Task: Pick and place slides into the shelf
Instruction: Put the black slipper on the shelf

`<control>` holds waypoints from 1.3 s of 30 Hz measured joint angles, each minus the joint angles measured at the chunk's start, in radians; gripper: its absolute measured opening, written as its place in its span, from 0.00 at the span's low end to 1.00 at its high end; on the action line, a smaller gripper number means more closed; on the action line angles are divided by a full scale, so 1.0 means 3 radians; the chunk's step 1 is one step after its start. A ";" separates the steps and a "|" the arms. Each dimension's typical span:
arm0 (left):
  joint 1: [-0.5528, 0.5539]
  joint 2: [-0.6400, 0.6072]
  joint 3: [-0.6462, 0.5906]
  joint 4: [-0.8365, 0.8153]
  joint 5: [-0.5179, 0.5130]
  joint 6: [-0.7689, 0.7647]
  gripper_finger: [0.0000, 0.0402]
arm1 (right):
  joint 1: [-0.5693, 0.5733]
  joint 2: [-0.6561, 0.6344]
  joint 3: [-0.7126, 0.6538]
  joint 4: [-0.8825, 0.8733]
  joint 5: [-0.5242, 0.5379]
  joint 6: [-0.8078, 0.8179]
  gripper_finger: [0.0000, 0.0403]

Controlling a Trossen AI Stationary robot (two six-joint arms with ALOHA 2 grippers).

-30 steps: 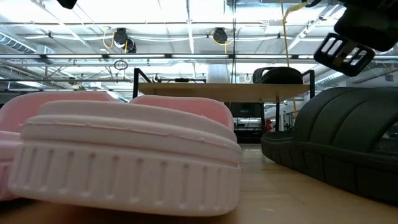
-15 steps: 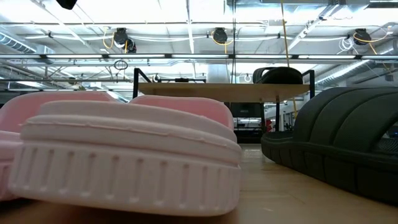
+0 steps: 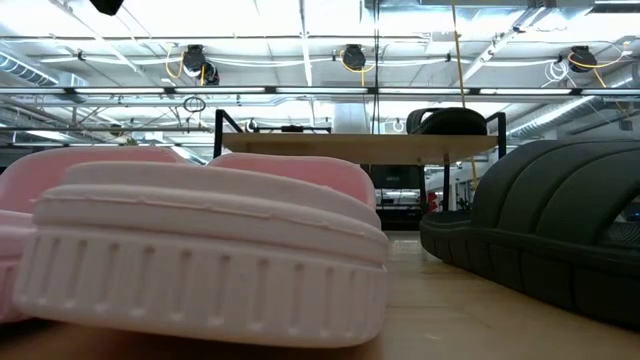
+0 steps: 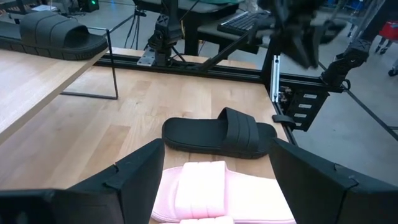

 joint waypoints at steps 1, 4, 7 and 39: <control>0.0000 0.0000 0.0000 0.0000 0.0000 -0.0006 0.73 | 0.0000 0.0079 0.0046 -0.0052 0.0000 0.0120 0.16; 0.0000 0.0000 0.0000 0.0003 0.0001 -0.0027 0.73 | -0.0001 0.0307 0.0244 -0.0206 -0.0028 0.0441 0.16; 0.0000 0.0000 0.0000 0.0009 0.0003 -0.0028 0.73 | 0.0017 0.0499 0.0498 -0.0414 -0.0044 0.0670 0.16; 0.0000 0.0000 0.0000 0.0009 0.0003 0.0184 0.73 | 0.0047 0.1004 0.0998 -0.1428 -0.0474 0.2419 0.00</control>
